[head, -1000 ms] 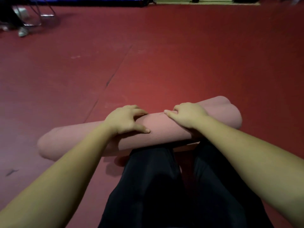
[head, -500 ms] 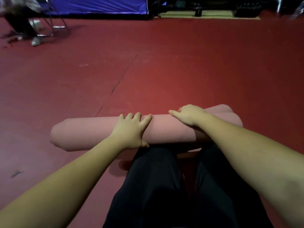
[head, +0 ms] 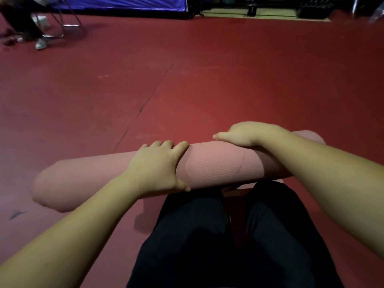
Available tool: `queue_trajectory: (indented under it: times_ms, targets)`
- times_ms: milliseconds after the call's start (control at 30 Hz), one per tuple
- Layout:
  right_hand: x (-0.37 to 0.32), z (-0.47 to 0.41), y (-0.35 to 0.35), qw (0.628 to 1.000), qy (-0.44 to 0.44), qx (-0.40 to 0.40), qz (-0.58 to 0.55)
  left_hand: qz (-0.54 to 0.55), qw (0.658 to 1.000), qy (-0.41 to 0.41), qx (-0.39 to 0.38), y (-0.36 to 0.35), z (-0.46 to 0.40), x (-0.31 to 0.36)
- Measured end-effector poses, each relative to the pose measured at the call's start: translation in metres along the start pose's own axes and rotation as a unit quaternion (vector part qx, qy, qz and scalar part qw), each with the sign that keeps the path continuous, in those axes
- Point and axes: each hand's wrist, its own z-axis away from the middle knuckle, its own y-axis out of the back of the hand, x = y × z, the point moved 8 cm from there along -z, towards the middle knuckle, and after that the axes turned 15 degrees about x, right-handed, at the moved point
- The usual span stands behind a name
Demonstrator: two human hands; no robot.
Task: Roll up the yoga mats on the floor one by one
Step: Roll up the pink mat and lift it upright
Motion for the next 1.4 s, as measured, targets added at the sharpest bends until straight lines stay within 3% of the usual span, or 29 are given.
queue_trajectory:
  times_ms: [133,267,433,600,667,733,800,900,933,1033,1167,1400]
  targets:
    - [-0.007,-0.001,-0.032,0.999,0.008,-0.046,0.017,0.063,0.990,0.027,-0.120,-0.040,0.007,-0.001]
    - [-0.017,-0.011,-0.015,0.995,0.057,0.081,0.010,0.147,0.972,0.063,-0.169,-0.053,-0.009,-0.015]
    - [-0.019,0.005,-0.020,0.988,0.088,0.123,0.036,0.279,0.913,0.126,-0.270,-0.072,-0.028,-0.036]
    - [-0.012,0.007,-0.025,0.989,0.057,0.128,0.051,0.380,0.857,0.157,-0.310,-0.086,-0.042,-0.036]
    - [-0.008,0.004,-0.027,0.992,0.043,0.110,0.044,0.377,0.868,0.153,-0.285,-0.082,-0.045,-0.034]
    - [-0.004,0.001,-0.029,0.994,0.031,0.098,0.028,0.302,0.925,0.104,-0.204,-0.068,-0.051,-0.032]
    - [0.001,-0.003,-0.035,0.996,0.020,0.084,0.008,0.161,0.984,0.031,-0.066,-0.046,-0.048,-0.028]
    - [0.006,-0.008,-0.042,0.998,0.000,0.055,-0.015,0.009,0.990,-0.042,0.133,-0.030,-0.016,-0.011]
    - [0.006,-0.009,-0.042,0.999,-0.006,0.046,-0.020,-0.030,0.987,-0.056,0.146,-0.036,-0.005,-0.004]
    - [0.002,-0.013,-0.039,0.999,-0.010,0.035,-0.020,-0.111,0.990,-0.035,0.083,-0.060,0.009,-0.002]
    - [0.006,-0.016,-0.038,0.999,-0.035,0.027,-0.031,-0.134,0.989,-0.024,0.060,-0.054,-0.004,-0.005]
    - [0.004,-0.005,-0.006,0.997,-0.034,0.019,-0.061,-0.123,0.987,-0.041,0.092,-0.015,-0.014,-0.005]
